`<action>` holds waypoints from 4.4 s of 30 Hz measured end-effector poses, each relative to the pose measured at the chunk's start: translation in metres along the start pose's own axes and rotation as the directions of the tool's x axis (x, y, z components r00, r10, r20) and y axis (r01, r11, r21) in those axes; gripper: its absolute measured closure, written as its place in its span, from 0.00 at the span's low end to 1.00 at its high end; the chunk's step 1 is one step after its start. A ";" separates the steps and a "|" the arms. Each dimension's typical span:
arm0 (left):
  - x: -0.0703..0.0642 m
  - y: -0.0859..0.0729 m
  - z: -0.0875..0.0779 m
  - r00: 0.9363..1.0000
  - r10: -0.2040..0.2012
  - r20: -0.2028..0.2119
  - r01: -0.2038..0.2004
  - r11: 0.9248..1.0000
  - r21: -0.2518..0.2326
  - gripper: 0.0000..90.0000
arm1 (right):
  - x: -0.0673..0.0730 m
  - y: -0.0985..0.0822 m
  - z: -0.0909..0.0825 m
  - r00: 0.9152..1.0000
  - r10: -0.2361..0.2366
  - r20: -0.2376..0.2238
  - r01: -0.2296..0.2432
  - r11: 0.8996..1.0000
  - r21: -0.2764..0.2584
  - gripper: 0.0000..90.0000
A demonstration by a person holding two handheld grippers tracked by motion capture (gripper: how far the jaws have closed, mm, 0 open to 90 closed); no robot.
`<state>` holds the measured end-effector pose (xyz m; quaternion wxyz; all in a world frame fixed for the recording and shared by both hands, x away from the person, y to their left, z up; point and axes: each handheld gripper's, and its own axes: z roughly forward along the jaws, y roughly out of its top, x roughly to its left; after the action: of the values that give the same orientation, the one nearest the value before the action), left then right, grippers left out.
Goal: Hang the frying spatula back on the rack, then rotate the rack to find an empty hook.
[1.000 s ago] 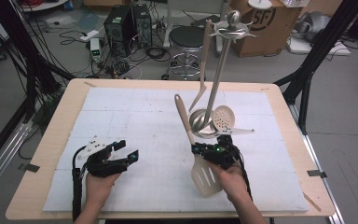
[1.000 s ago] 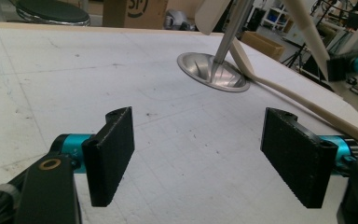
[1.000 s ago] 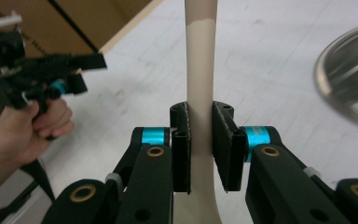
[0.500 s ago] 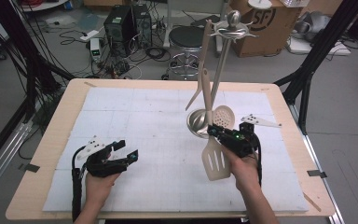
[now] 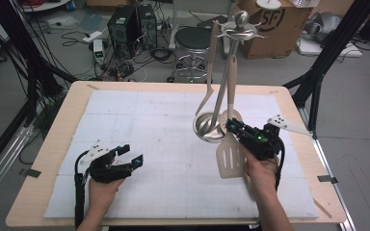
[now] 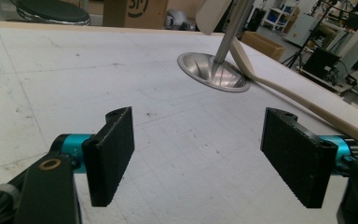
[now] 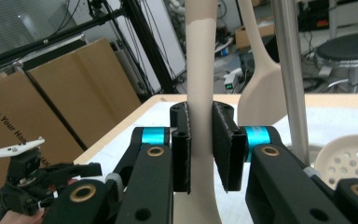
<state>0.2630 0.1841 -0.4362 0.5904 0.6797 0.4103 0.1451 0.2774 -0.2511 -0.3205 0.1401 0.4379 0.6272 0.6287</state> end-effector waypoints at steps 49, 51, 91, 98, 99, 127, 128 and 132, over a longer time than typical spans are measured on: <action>0.000 0.001 -0.001 1.000 -0.007 0.003 0.007 1.000 -0.012 0.29 | 0.006 0.018 0.011 0.992 -0.088 0.086 0.095 0.993 -0.077 0.87; 0.000 0.001 -0.002 1.000 -0.006 0.003 0.006 1.000 -0.011 0.29 | 0.005 0.018 0.013 0.994 -0.079 0.082 0.086 0.993 -0.080 0.86; 0.000 0.001 0.005 1.000 -0.001 0.015 0.001 1.000 -0.004 0.29 | -0.011 0.055 -0.005 0.996 0.085 0.040 -0.068 0.946 -0.317 0.60; 0.000 0.001 0.007 1.000 -0.001 0.017 0.001 1.000 -0.006 0.29 | -0.009 0.068 -0.003 0.997 0.065 0.044 -0.048 0.945 -0.324 0.62; 0.000 0.001 0.007 1.000 -0.001 0.017 0.001 1.000 -0.007 0.29 | -0.008 0.070 -0.003 0.997 0.062 0.047 -0.043 0.945 -0.324 0.62; -0.001 0.002 0.008 1.000 -0.003 0.017 0.003 1.000 -0.009 0.29 | -0.001 0.100 0.005 0.997 0.027 0.071 0.001 0.931 -0.365 0.61; 0.000 0.002 0.007 1.000 0.002 0.018 -0.002 1.000 -0.004 0.29 | -0.001 0.100 0.006 0.997 0.029 0.071 -0.001 0.929 -0.369 0.62; 0.000 0.002 0.007 1.000 -0.001 0.018 0.001 1.000 -0.007 0.29 | -0.003 0.104 0.008 0.998 0.022 0.058 0.001 0.926 -0.378 0.70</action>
<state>0.2684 0.1793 -0.4362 0.5966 0.6787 0.4046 0.1402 0.3234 -0.2659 -0.2280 0.2375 0.4252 0.4876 0.7246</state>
